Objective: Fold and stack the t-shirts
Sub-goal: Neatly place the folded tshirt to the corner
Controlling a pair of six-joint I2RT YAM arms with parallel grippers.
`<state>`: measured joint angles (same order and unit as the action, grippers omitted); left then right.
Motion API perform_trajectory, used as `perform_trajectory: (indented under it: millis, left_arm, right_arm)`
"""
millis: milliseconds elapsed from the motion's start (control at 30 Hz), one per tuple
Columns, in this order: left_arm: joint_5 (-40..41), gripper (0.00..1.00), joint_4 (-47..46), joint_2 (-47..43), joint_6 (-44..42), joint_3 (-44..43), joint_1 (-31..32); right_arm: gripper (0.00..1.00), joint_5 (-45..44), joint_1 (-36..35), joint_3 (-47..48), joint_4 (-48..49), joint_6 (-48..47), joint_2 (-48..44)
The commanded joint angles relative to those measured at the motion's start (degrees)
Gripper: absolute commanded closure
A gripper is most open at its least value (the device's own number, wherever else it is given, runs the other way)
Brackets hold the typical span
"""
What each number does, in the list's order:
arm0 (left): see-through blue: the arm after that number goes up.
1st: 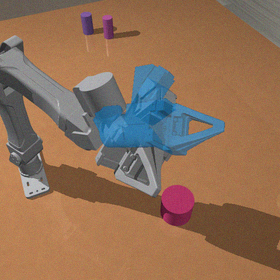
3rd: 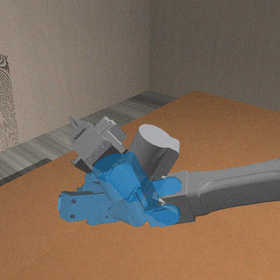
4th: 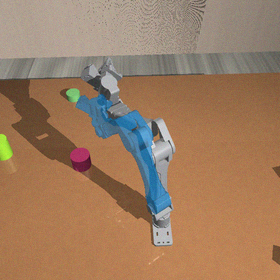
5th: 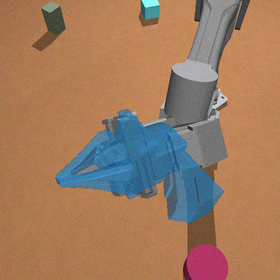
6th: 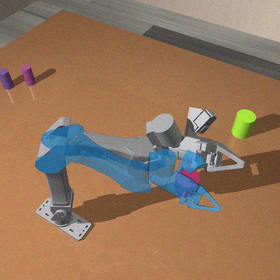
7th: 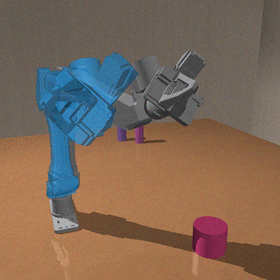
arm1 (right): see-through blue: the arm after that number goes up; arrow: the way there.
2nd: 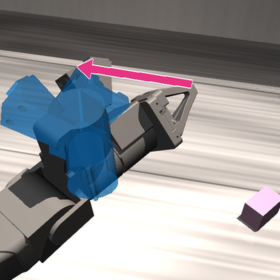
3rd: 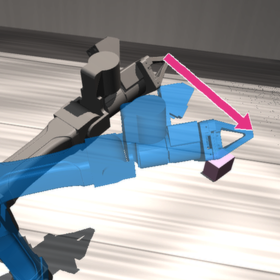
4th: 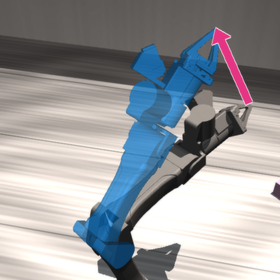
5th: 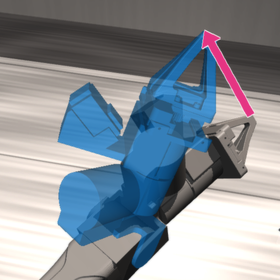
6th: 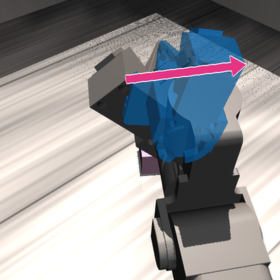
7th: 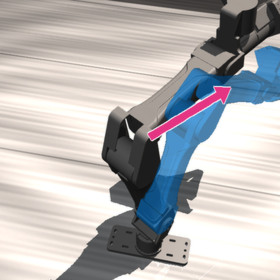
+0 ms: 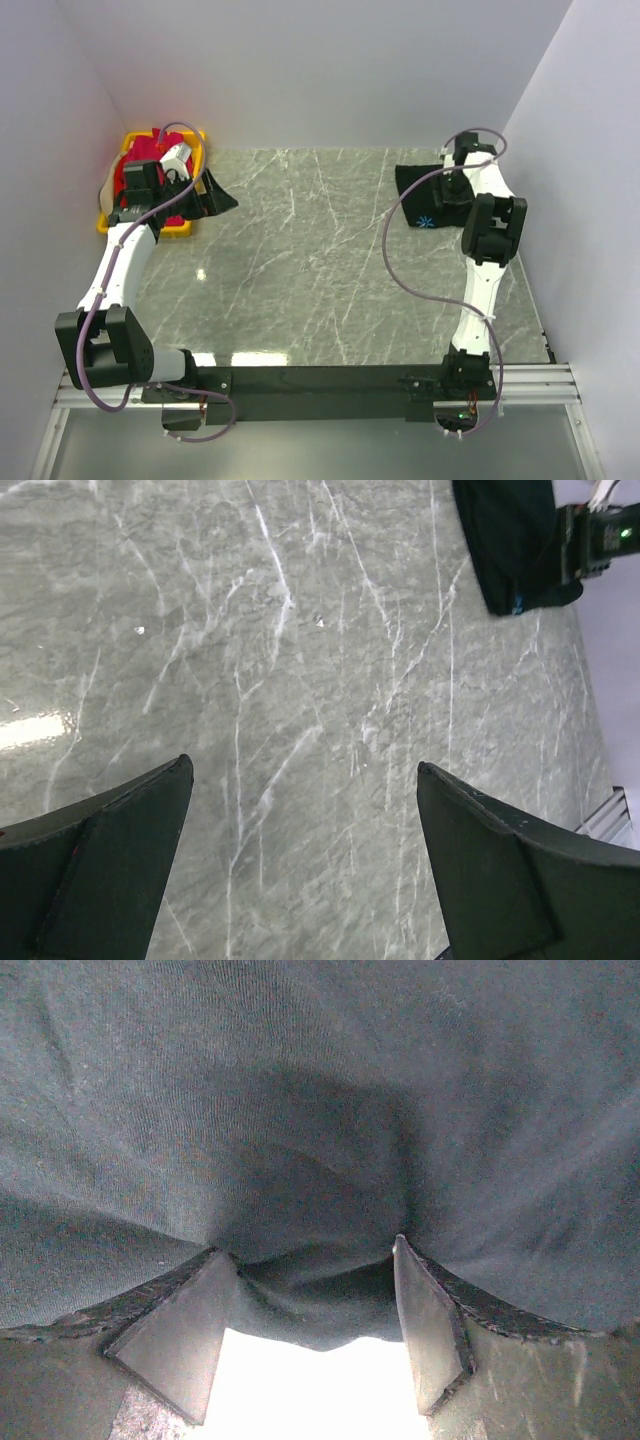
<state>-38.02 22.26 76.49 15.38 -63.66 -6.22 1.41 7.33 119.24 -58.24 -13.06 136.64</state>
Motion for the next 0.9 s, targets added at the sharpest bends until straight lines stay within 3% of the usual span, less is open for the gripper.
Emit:
perform_trajectory:
  millis: [0, 367, 667, 867]
  left_arm:
    - [0.67, 0.01, 0.94, -0.29, -1.75, -2.35, -0.55]
    - [0.75, 0.01, 2.00, -0.29, -2.63, -1.82, -1.34]
    - [-0.12, 0.01, 1.04, 0.59, -2.55, -1.29, -1.52]
    - [-0.83, 0.01, -0.11, 0.51, -2.37, -1.55, -1.52]
  right_arm:
    - [0.30, -0.43, 2.77, 9.05, -0.39, 1.20, 5.55]
    - [0.23, -6.16, 4.71, 14.35, 7.70, -5.65, 9.43]
    - [0.20, -3.18, 4.88, 15.41, 12.62, -7.77, 9.26]
    - [0.13, 0.60, 3.22, 13.57, 14.55, -7.68, 3.56]
